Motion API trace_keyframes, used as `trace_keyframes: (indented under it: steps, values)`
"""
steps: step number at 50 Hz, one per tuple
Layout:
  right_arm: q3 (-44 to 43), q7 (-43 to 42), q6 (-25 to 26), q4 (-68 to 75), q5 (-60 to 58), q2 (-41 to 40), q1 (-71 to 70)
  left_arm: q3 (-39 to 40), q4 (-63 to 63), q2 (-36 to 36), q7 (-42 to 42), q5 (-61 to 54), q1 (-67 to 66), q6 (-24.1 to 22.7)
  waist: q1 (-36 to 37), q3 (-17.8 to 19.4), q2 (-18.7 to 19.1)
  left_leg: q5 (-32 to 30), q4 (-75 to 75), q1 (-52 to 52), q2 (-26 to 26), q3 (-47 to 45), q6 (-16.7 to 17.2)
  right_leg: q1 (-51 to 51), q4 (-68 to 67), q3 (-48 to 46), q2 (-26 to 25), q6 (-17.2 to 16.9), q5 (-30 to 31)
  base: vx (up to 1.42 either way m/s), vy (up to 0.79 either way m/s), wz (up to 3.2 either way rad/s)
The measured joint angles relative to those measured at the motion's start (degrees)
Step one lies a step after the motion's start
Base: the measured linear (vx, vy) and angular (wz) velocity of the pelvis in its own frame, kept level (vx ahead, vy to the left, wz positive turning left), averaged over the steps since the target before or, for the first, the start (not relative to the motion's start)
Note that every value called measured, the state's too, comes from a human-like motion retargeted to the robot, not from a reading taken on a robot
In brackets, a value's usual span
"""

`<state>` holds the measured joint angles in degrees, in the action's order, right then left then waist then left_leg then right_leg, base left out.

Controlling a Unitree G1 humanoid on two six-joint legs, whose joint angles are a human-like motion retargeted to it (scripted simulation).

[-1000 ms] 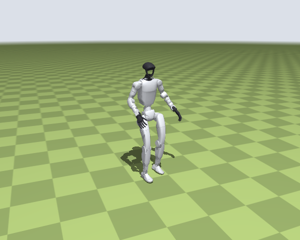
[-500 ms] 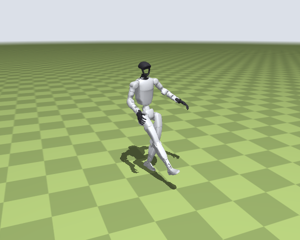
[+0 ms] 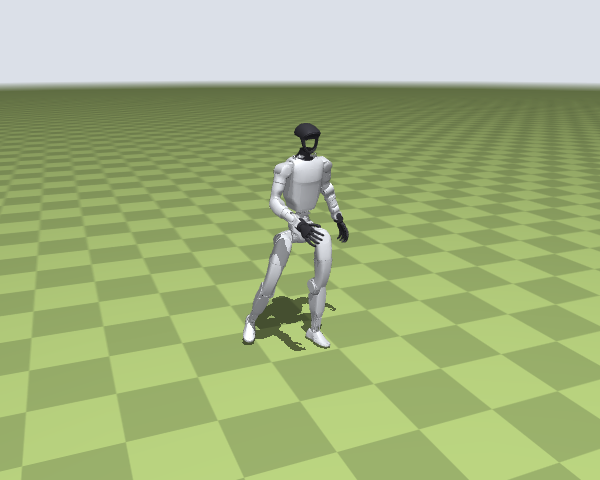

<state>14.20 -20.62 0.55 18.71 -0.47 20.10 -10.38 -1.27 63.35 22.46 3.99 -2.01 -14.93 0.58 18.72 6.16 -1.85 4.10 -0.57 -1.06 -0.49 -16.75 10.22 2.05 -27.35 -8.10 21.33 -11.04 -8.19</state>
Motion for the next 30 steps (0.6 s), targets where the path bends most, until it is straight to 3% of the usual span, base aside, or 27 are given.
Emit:
trace_keyframes:
  steps: [5, 9, 20, 24, 30]
  values:
    - [0.44, 0.40, -0.12, -0.81, -0.44, -1.00, 4.66, -1.66, -5.74, -1.87, 2.83, -2.01, -0.64, -2.49, 0.69, -0.83, -2.67, -3.22, -2.51, 3.32, 0.64, -3.23, 0.70, 2.60, 7.71, 5.97, -0.52, -2.92, 5.19, -0.20, -0.32, -0.60]
    - [2.06, -0.58, -0.50, 0.83, -1.09, -1.48, 6.64, -2.38, -8.94, -2.17, 5.00, -3.15, 2.63, -4.21, 0.16, 0.96, -3.80, -5.24, -2.65, 4.67, 2.59, -5.56, 1.97, 3.90, 13.48, 2.49, -1.18, -3.30, 1.35, -0.25, -0.40, -0.52]
    - [7.04, -0.64, -3.13, 3.49, -1.53, 4.83, 10.23, -9.59, -23.74, 1.87, 7.63, -0.88, 10.44, -8.01, -7.68, 5.45, -0.15, -11.07, -3.21, 6.05, 10.65, -5.33, 3.98, 5.14, 17.35, -0.13, -9.52, -2.18, -2.53, -0.21, -0.36, -0.03]
    - [5.71, -1.15, -2.88, 5.47, -0.27, 4.29, 12.32, -10.46, -28.05, 4.09, 6.81, 0.62, 12.33, -8.43, -9.39, 5.89, -0.72, -8.70, -1.88, 5.45, 11.06, -7.41, 4.01, 7.38, 20.41, -1.48, -10.41, -2.30, -2.19, -0.10, -0.20, 0.23]
    - [2.95, -0.92, -2.52, 6.19, 1.09, 2.81, 14.62, -7.81, -31.21, 3.37, 7.49, 0.66, 13.34, -8.68, -8.88, 5.93, -2.97, -3.79, 7.43, 4.45, 9.59, -15.21, 1.46, 7.41, 21.28, -1.56, -9.01, -2.70, -1.24, -0.05, -0.08, 0.02]
